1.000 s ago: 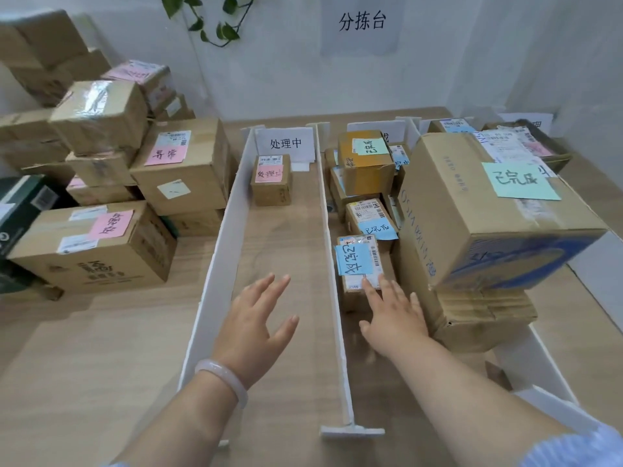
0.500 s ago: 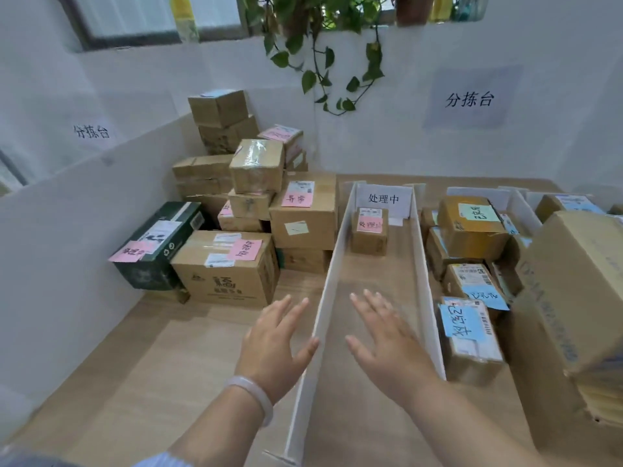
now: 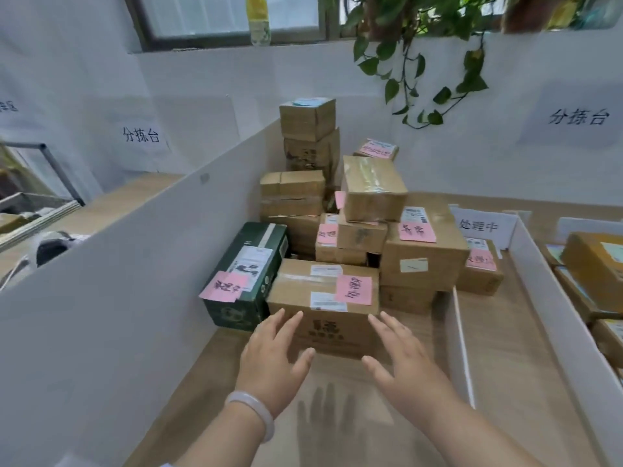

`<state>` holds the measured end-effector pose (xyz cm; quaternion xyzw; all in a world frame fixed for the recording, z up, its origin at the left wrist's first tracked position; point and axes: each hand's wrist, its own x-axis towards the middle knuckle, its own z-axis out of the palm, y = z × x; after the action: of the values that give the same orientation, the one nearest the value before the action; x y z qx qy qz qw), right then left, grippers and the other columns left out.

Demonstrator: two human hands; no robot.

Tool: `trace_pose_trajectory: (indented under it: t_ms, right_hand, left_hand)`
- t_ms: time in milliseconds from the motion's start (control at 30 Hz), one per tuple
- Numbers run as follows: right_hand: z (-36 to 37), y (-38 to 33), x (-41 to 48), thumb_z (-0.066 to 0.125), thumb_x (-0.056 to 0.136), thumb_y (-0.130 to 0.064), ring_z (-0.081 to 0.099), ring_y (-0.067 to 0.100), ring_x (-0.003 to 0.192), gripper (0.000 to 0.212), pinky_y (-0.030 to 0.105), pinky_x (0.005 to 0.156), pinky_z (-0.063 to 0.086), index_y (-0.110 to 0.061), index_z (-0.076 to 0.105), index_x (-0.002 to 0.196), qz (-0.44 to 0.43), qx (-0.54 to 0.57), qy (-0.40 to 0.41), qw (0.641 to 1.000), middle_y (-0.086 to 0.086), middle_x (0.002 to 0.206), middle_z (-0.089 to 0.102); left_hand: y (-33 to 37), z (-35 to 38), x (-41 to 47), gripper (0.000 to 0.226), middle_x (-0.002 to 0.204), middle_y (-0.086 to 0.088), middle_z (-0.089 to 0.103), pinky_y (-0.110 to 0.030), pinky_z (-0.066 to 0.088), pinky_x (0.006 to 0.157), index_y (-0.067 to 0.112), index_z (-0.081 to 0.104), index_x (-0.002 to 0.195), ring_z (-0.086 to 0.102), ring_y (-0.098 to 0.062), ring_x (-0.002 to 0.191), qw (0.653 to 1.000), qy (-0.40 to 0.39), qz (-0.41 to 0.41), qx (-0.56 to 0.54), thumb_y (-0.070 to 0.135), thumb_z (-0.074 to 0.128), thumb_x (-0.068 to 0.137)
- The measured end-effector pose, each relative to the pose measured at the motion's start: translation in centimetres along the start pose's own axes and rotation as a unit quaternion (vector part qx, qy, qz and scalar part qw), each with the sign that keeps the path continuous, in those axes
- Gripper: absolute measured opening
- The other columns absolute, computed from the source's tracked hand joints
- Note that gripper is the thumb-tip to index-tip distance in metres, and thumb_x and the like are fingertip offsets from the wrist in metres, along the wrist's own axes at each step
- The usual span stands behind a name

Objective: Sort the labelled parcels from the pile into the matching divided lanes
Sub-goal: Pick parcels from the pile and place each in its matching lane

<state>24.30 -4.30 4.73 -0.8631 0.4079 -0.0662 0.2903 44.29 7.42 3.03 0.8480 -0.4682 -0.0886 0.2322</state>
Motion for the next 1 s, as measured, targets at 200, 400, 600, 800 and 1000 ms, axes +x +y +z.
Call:
trace_pose_trajectory:
  t_ms: [200, 400, 600, 800, 1000]
  right_hand:
    - [2.8, -6.5, 5.7, 0.043, 0.097, -0.051, 0.001, 0.001, 0.147, 0.064, 0.033, 0.121, 0.013, -0.043, 0.011, 0.152, -0.015, 0.02, -0.034, 0.999, -0.022, 0.16, 0.004]
    - [5.1, -12.1, 11.8, 0.043, 0.099, -0.046, 0.006, 0.002, 0.147, 0.059, 0.028, 0.121, 0.009, -0.041, 0.017, 0.152, -0.046, 0.03, -0.063, 0.997, -0.022, 0.159, 0.012]
    - [7.3, -15.0, 16.6, 0.038, 0.101, -0.045, 0.003, 0.01, 0.149, 0.059, 0.036, 0.122, 0.006, -0.032, 0.016, 0.155, -0.027, 0.013, -0.068, 0.997, -0.012, 0.162, 0.013]
    - [8.7, -15.3, 17.1, 0.038, 0.1, -0.048, -0.003, 0.01, 0.149, 0.062, 0.034, 0.12, 0.003, -0.035, 0.011, 0.155, 0.004, 0.076, -0.066, 0.995, -0.009, 0.163, 0.008]
    - [8.9, -15.0, 14.5, 0.046, 0.099, -0.043, 0.006, -0.003, 0.145, 0.063, 0.027, 0.121, 0.009, -0.039, 0.015, 0.153, -0.027, 0.185, -0.031, 0.982, -0.022, 0.158, 0.015]
  left_hand:
    - [-6.1, -3.7, 4.5, 0.061, 0.157, 0.006, 0.027, -0.038, 0.021, 0.12, 0.034, 0.037, 0.148, 0.018, -0.017, 0.145, 0.993, 0.071, -0.086, -0.046, 0.046, 0.057, 0.092]
    - [-10.6, -5.0, 9.2, 0.062, 0.158, -0.006, 0.026, -0.041, 0.026, 0.118, 0.031, 0.034, 0.15, 0.025, -0.026, 0.144, 0.979, 0.075, -0.164, -0.093, 0.04, 0.057, 0.093]
    - [-11.9, -4.6, 11.3, 0.061, 0.151, 0.001, 0.031, -0.029, 0.027, 0.114, 0.027, 0.034, 0.149, 0.033, -0.011, 0.135, 0.966, 0.053, -0.17, -0.185, 0.033, 0.059, 0.094]
    - [-11.5, -4.7, 11.7, 0.047, 0.132, 0.005, 0.04, -0.013, 0.03, 0.094, 0.022, 0.058, 0.132, 0.046, -0.007, 0.114, 0.941, 0.106, -0.196, -0.254, 0.016, 0.07, 0.088]
    - [-9.8, -4.6, 9.1, 0.045, 0.131, 0.002, 0.04, -0.019, 0.031, 0.098, 0.018, 0.061, 0.13, 0.043, -0.008, 0.114, 0.922, 0.177, -0.209, -0.272, 0.014, 0.071, 0.087]
